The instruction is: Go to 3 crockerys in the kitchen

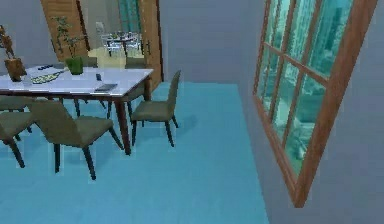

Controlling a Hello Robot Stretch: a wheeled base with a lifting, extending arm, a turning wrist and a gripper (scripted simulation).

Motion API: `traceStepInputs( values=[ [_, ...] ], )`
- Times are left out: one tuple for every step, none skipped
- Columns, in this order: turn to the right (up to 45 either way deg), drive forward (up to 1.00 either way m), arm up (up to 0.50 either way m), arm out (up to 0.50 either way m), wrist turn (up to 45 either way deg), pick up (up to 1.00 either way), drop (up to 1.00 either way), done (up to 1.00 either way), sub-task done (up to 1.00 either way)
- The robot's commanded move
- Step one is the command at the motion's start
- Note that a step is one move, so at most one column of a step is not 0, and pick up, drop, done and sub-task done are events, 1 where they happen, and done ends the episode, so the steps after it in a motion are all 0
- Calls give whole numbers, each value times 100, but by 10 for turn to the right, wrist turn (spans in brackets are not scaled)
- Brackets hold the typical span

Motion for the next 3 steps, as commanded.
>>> traceStepInputs(
  values=[
    [60, 0, 0, 0, 0, 0, 0, 0, 0],
    [0, 100, 0, 0, 0, 0, 0, 0, 0],
    [0, 100, 0, 0, 0, 0, 0, 0, 0]
  ],
)
